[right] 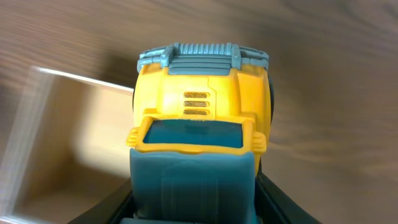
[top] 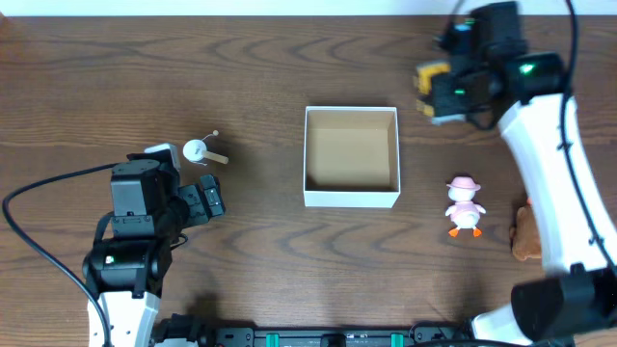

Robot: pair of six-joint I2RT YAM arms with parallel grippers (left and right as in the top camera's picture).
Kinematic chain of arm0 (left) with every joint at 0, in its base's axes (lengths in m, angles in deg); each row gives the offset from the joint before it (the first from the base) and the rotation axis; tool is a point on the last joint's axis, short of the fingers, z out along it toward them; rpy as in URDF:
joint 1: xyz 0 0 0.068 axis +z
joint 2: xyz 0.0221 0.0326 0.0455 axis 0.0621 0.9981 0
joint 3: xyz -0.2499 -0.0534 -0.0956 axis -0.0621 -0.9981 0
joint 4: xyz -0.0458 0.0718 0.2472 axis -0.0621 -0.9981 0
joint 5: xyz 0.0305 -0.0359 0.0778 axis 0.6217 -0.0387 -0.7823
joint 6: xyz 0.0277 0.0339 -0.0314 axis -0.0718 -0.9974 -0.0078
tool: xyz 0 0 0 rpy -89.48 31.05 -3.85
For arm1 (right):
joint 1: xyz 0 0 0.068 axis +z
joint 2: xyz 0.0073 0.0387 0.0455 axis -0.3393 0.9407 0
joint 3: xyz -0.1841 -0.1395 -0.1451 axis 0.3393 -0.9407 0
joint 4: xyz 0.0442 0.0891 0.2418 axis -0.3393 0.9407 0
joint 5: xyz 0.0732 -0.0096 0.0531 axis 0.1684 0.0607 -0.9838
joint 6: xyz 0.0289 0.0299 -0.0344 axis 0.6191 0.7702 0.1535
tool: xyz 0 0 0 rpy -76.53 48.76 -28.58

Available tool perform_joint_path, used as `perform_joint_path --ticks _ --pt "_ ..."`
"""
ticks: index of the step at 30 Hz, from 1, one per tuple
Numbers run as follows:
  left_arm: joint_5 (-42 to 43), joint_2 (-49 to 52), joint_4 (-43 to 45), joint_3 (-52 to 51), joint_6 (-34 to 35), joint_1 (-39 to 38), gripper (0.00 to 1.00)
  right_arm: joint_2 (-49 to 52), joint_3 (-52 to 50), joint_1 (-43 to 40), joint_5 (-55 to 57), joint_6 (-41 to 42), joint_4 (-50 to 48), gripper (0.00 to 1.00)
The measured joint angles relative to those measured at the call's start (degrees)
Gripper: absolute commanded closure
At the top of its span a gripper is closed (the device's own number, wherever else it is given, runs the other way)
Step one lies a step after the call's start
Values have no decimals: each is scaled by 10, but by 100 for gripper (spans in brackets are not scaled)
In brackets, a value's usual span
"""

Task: Pack container
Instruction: 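Carry the truck with the right gripper and release it in the box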

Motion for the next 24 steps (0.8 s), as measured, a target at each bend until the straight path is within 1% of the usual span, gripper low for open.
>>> perform_joint_path --ticks 5,9,11,17,24 --pt "0 12 0 0 0 0 2 3 1 111 35 115 -14 96" --pt "0 15 0 0 0 0 2 22 -7 169 82 188 -9 95" --pt "0 16 0 0 0 0 2 34 -15 185 96 218 2 94" --pt "0 16 0 0 0 0 2 78 -53 191 118 280 17 91" --pt "0 16 0 0 0 0 2 117 -72 168 121 301 3 87"
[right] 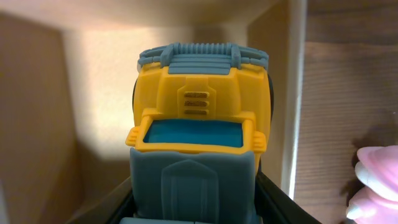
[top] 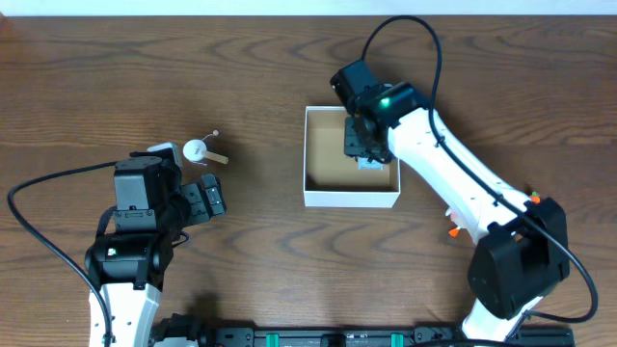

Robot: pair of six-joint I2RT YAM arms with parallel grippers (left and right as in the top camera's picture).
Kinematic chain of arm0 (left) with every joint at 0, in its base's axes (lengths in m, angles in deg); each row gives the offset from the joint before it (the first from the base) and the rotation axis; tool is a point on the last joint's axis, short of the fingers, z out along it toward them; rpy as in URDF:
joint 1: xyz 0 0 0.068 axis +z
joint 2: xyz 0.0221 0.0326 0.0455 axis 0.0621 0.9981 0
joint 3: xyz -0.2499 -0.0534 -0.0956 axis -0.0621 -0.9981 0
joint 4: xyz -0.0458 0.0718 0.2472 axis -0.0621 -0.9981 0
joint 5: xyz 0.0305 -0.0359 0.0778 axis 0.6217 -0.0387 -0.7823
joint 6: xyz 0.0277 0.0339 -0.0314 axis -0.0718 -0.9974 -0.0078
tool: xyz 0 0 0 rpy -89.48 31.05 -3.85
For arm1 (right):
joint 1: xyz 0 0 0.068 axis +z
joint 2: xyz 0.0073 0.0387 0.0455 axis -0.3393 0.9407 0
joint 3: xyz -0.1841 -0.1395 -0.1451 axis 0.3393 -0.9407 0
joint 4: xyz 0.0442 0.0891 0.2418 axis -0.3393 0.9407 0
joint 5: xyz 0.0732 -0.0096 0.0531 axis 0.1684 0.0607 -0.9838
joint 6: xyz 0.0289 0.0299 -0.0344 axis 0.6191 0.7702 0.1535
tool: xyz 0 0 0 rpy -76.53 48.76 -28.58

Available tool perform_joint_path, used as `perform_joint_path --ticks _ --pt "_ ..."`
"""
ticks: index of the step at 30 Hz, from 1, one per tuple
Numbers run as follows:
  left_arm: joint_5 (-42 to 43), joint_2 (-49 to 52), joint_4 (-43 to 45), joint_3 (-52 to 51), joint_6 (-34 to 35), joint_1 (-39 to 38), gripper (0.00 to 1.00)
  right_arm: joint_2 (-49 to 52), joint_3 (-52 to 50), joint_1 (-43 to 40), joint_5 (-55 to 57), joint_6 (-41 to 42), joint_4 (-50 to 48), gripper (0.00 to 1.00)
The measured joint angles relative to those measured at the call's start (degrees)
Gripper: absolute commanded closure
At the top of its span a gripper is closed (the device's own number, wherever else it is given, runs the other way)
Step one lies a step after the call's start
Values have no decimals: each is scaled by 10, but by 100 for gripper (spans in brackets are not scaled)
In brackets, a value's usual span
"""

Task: Pack container
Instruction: 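Carry the truck with the right gripper and release it in the box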

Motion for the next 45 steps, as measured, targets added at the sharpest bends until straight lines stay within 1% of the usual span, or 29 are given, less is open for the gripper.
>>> perform_joint_path --ticks 7,14,17,18,20,23,25,26,29,39,43,45 --pt "0 0 0 0 0 0 2 7 0 -31 3 2 -5 84" --pt "0 0 0 0 0 0 2 22 0 -34 2 2 -6 83" --pt "0 0 0 0 0 0 2 30 0 -34 2 2 -6 80" --pt "0 0 0 0 0 0 2 32 0 -34 2 2 -6 78" --pt "0 0 0 0 0 0 2 35 0 -34 2 2 -6 62" --pt "0 0 0 0 0 0 2 38 0 -34 1 2 -9 46" --pt "0 0 0 0 0 0 2 38 0 -34 1 4 -11 32" --pt "0 0 0 0 0 0 2 38 0 -34 1 3 -14 28" --pt "0 0 0 0 0 0 2 38 0 -34 1 3 -20 25" --pt "0 0 0 0 0 0 2 38 0 -34 -3 -16 -50 25" --pt "0 0 0 0 0 0 2 38 4 -34 -7 -47 -59 20" --pt "0 0 0 0 0 0 2 38 23 -35 -9 -68 -39 17"
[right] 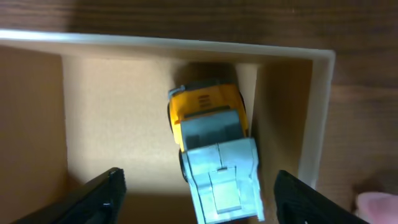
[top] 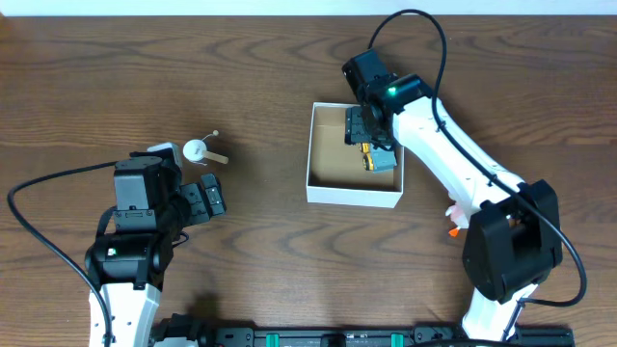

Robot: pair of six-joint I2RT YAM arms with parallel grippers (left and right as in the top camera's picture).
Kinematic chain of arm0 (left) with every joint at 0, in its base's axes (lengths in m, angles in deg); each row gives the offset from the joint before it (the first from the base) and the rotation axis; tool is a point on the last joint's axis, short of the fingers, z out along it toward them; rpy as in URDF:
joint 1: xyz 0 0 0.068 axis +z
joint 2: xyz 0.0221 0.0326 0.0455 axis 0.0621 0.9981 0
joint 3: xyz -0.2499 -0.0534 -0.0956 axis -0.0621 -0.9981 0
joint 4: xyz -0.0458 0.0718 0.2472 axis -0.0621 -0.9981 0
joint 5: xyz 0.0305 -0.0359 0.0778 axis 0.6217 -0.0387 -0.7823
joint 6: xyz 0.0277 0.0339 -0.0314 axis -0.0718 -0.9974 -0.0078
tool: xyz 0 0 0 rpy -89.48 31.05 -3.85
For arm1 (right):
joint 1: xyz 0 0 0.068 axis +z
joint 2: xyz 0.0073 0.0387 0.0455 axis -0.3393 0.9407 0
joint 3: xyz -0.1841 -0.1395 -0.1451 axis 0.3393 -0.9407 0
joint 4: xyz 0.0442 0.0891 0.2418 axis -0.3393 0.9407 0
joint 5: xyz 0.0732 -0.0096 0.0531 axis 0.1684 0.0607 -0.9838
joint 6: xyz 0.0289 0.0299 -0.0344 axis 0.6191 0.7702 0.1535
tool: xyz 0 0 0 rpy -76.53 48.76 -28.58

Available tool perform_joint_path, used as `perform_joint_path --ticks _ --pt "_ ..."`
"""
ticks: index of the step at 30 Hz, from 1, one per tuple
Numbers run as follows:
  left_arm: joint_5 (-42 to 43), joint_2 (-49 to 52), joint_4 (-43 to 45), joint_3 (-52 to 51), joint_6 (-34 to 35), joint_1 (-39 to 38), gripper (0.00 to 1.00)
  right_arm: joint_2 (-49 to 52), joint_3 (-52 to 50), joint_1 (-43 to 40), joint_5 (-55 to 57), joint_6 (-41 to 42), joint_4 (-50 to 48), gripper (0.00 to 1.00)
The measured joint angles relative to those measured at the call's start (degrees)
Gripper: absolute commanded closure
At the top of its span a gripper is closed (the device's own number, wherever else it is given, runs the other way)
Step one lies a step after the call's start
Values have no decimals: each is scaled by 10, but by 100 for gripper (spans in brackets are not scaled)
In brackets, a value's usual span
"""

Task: Pack container
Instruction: 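Carry the truck with the right gripper and release it in the box, then move the right gripper back and grasp the pink-hatted duck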

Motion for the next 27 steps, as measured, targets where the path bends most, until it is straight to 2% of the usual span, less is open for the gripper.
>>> perform_joint_path --ticks 1,3,8,15,19,27 --pt "0 0 0 0 0 0 2 0 14 -1 0 -6 13 15" --pt "0 0 0 0 0 0 2 -1 53 -6 0 -16 40 1" --pt "0 0 0 0 0 0 2 -41 127 -66 3 -12 121 1" --pt "0 0 0 0 0 0 2 -119 134 -242 16 0 252 1" --pt "0 0 1 0 0 0 2 -123 45 -274 16 -15 227 1" --pt "0 16 1 0 0 0 2 -107 -198 -242 0 -28 80 1"
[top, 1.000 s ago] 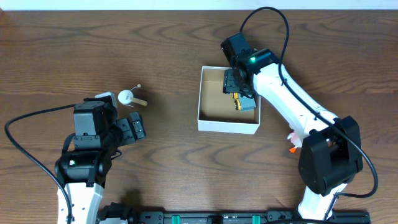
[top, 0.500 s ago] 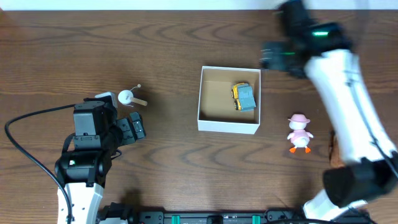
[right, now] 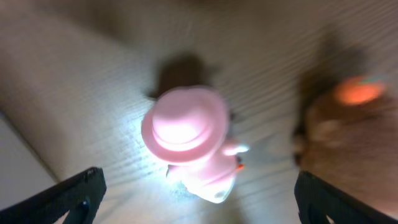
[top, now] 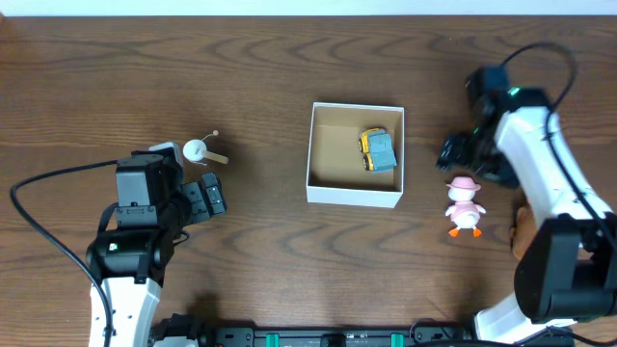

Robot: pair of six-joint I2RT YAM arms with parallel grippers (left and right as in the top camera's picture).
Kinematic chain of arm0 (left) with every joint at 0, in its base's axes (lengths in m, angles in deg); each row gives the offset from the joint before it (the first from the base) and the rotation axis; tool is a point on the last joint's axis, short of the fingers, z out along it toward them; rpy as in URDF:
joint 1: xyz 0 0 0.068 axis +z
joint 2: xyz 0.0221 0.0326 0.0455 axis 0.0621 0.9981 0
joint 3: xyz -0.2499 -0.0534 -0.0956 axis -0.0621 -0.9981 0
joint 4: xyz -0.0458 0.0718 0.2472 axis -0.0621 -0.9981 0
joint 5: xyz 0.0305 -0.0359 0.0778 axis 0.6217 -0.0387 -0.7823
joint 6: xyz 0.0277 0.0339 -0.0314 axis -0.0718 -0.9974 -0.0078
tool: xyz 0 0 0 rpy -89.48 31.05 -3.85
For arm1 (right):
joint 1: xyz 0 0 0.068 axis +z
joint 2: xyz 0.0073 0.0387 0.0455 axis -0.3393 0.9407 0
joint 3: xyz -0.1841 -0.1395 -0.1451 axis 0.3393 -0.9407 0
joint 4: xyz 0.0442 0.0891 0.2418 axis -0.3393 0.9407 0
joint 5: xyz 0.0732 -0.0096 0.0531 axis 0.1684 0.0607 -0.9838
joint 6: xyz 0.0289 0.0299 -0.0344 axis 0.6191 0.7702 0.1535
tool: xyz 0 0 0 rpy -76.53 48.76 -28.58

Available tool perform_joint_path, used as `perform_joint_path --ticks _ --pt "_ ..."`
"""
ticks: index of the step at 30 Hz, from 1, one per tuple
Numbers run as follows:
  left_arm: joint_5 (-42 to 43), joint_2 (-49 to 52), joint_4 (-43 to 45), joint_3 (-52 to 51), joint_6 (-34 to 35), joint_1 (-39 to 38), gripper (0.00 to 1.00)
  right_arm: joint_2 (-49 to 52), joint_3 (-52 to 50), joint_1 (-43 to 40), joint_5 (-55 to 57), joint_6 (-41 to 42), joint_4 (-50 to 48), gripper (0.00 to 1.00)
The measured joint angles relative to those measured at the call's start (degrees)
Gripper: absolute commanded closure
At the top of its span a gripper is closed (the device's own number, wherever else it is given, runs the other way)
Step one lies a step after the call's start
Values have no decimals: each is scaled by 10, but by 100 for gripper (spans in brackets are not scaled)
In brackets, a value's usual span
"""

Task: Pack container
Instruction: 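Move the right gripper back and grasp the pink-hatted duck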

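Note:
A white cardboard box stands mid-table with a yellow and grey toy truck lying in its right half. Right of the box a pink-hatted duck figure stands on the table; the right wrist view shows the duck from above, blurred. My right gripper hovers open just above and left of the duck, its fingertips wide apart and empty. My left gripper rests at the left, near a small white ball-and-stick toy; its jaws cannot be read.
A brown plush toy lies at the right edge beside the duck, seen blurred as the brown toy in the wrist view. Bare wooden table surrounds the box.
My right gripper has left the box and now hangs open over the pink duck on the right. The truck stays in the box. The left arm is unchanged.
My right gripper first held the yellow truck high at the back right of the box. Then it held the truck down inside the box. Then it was open above the truck lying in the box's right side, and now it is over the duck.

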Motion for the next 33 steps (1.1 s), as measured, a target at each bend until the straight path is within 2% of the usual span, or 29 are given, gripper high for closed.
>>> perform_joint_path --ticks 5,9,12,15,18,22,25,26,29,33 --pt "0 12 0 0 0 0 2 1 -99 4 -12 0 -82 1" --pt "0 14 0 0 0 0 2 1 -133 -1 -13 0 -122 1" --pt "0 15 0 0 0 0 2 1 -154 -8 -14 -3 -144 16" --pt "0 15 0 0 0 0 2 1 -173 -9 -12 -6 -162 45" --pt "0 15 0 0 0 0 2 1 -186 -10 -4 -6 -166 63" --pt "0 15 0 0 0 0 2 0 -186 -11 2 -3 -167 82" --pt "0 15 0 0 0 0 2 -2 -177 -11 0 -6 -153 83" --pt "0 15 0 0 0 0 2 -3 -171 -11 -1 -7 -147 87" --pt "0 15 -1 0 0 0 2 -5 -136 -10 -7 -19 -120 89" --pt "0 15 0 0 0 0 2 -36 -47 1 -23 -56 -101 84"
